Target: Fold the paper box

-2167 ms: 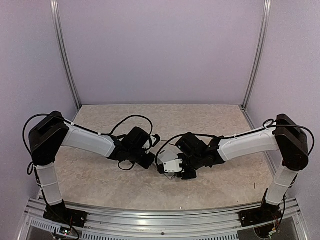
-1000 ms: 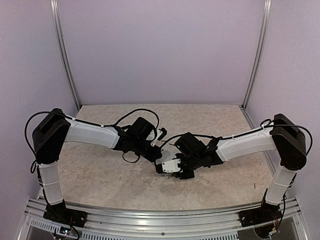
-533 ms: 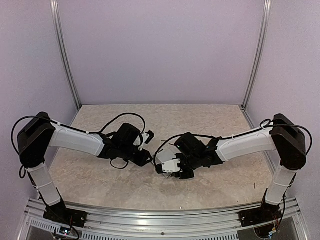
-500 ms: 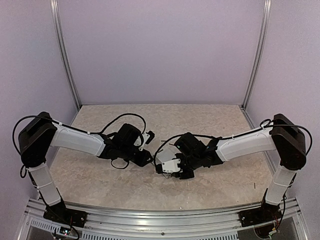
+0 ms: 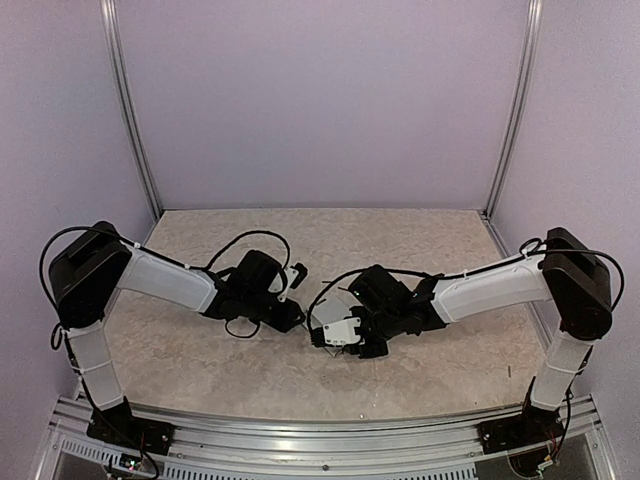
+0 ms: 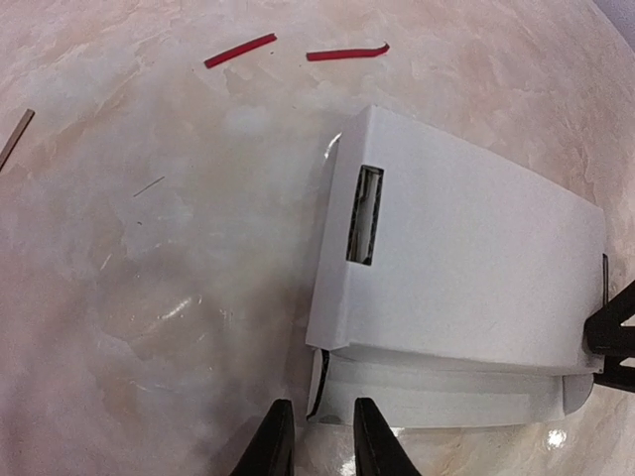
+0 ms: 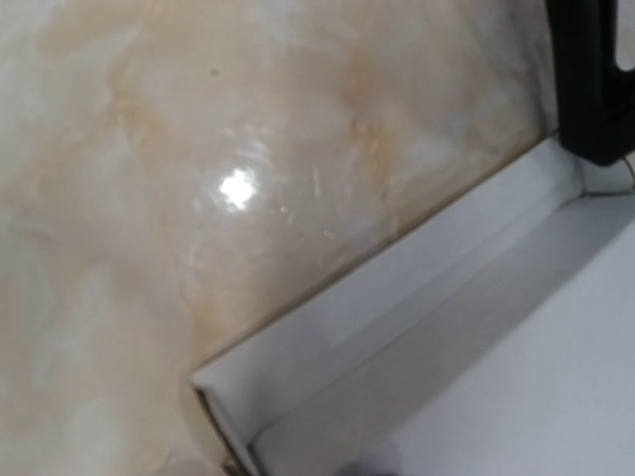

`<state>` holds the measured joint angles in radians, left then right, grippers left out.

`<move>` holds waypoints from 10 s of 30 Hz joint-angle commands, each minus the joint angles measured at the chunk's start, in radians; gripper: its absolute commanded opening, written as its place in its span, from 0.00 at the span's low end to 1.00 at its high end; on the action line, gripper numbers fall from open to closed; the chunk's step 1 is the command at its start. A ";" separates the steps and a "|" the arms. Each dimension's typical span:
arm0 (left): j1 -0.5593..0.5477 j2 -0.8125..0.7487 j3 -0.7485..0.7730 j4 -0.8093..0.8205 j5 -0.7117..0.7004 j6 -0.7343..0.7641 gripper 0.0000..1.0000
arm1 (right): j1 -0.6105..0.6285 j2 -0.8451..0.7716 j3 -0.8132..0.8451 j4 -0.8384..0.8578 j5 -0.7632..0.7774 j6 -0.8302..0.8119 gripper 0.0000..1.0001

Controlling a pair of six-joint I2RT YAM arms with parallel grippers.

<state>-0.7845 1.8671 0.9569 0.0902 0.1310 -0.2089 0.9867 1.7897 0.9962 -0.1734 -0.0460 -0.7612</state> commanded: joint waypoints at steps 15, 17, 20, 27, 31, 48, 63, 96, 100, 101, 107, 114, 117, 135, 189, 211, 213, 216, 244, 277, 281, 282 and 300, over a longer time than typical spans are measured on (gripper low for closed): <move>0.031 0.049 0.011 0.063 0.100 0.044 0.03 | 0.017 0.080 -0.043 -0.136 -0.033 0.011 0.31; 0.031 0.049 0.015 0.063 0.103 0.047 0.01 | 0.017 0.081 -0.043 -0.135 -0.034 0.011 0.31; 0.031 0.050 0.023 0.061 0.115 0.052 0.00 | 0.017 0.083 -0.041 -0.136 -0.033 0.010 0.31; 0.021 0.037 0.051 0.025 0.107 0.068 0.00 | 0.017 0.092 -0.034 -0.140 -0.029 0.016 0.31; -0.002 0.027 0.052 0.017 0.071 0.093 0.00 | 0.017 0.096 -0.028 -0.143 -0.035 0.024 0.31; -0.085 -0.040 -0.141 0.312 -0.036 0.178 0.00 | 0.017 0.110 -0.018 -0.157 -0.053 0.037 0.31; -0.109 -0.018 -0.041 0.201 -0.068 0.227 0.00 | 0.017 0.113 -0.028 -0.152 -0.052 0.020 0.31; -0.035 0.124 0.335 -0.267 0.135 0.184 0.00 | 0.017 0.120 -0.031 -0.140 -0.041 -0.002 0.31; -0.036 0.142 0.367 -0.311 0.147 0.177 0.00 | 0.017 0.111 -0.014 -0.152 -0.041 0.025 0.30; -0.035 0.147 0.377 -0.323 0.148 0.174 0.00 | 0.017 0.108 -0.016 -0.153 -0.043 0.025 0.30; -0.036 0.173 0.450 -0.405 0.153 0.165 0.00 | 0.017 0.108 -0.025 -0.151 -0.044 0.010 0.30; -0.039 0.204 0.523 -0.462 0.171 0.166 0.00 | 0.017 0.111 -0.025 -0.149 -0.051 0.003 0.30; -0.039 0.224 0.545 -0.483 0.178 0.165 0.00 | 0.017 0.113 -0.023 -0.150 -0.043 0.003 0.30; -0.033 0.242 0.571 -0.508 0.168 0.147 0.03 | 0.017 0.087 -0.031 -0.145 -0.021 0.008 0.30; -0.045 0.127 0.206 -0.379 0.122 -0.192 0.22 | -0.365 -0.073 0.057 -0.209 -0.189 0.201 0.46; -0.070 0.202 0.288 -0.319 0.218 -0.156 0.20 | -0.341 0.056 0.122 -0.288 -0.298 0.172 0.43; -0.062 0.192 0.286 -0.311 0.231 -0.168 0.22 | -0.341 0.057 0.123 -0.293 -0.297 0.173 0.43; -0.044 0.179 0.270 -0.293 0.254 -0.209 0.25 | -0.341 0.050 0.120 -0.305 -0.288 0.174 0.43; 0.009 0.133 -0.023 0.221 0.381 -0.819 0.49 | -0.352 0.062 0.214 -0.325 -0.408 0.260 0.38; -0.051 0.191 0.320 -0.230 0.279 -0.594 0.43 | -0.244 0.150 0.184 -0.308 -0.412 0.345 0.35; -0.069 0.223 0.376 -0.301 0.245 -0.559 0.43 | -0.231 0.151 0.184 -0.310 -0.424 0.355 0.35; -0.073 0.230 0.393 -0.329 0.234 -0.546 0.43 | -0.228 0.149 0.183 -0.311 -0.429 0.356 0.35; -0.142 0.355 0.549 -0.584 -0.030 -0.415 0.37 | -0.227 0.144 0.187 -0.312 -0.564 0.374 0.35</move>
<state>-0.8669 2.1284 1.5105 -0.4072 0.2153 -0.6712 0.7212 1.9224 1.1809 -0.5461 -0.5171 -0.3740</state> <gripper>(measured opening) 0.392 0.353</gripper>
